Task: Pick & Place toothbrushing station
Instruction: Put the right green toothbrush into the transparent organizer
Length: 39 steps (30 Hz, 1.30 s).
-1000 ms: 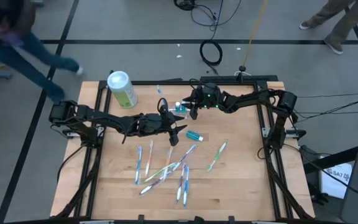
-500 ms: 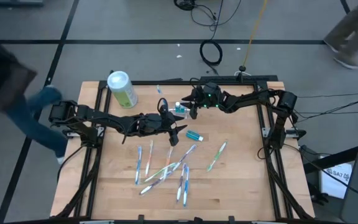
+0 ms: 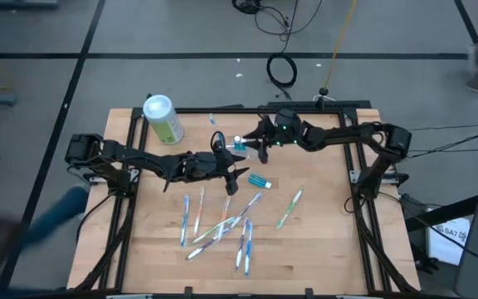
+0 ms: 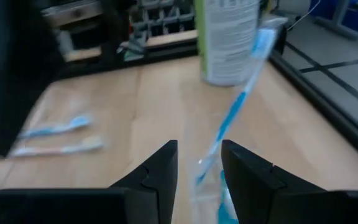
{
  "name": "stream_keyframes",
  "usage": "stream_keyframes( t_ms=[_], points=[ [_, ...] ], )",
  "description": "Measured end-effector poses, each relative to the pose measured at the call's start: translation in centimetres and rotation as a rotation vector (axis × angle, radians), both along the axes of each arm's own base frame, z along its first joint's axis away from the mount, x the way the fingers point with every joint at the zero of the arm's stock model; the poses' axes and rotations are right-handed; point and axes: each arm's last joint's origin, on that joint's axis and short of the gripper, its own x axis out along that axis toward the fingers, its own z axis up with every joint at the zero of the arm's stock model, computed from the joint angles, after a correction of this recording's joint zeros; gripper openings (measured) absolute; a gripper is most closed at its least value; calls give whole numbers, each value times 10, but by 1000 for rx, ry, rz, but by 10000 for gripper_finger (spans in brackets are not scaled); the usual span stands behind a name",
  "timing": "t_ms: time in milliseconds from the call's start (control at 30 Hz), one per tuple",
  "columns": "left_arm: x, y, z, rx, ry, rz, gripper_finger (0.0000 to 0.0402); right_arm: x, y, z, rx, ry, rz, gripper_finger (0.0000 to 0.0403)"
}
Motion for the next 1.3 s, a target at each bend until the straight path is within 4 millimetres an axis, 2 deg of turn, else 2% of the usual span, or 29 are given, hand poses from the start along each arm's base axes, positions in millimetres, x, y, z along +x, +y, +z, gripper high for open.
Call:
stream_keyframes(
  t_ms=[300,533,700,1133,1300],
  points=[
    [-1,0,-2,2,27,-2,184,-36,41,6,36,23,57,116],
    [-1,-1,-2,28,34,-14,184,-63,73,-7,47,106,65,116],
    [0,-3,-3,38,39,-24,184,-70,92,-14,36,195,83,116],
    [0,-3,-4,42,49,-27,184,-96,141,-18,81,443,353,116],
    [0,-3,-4,42,48,-27,184,-104,160,-25,32,558,400,116]
  ],
)
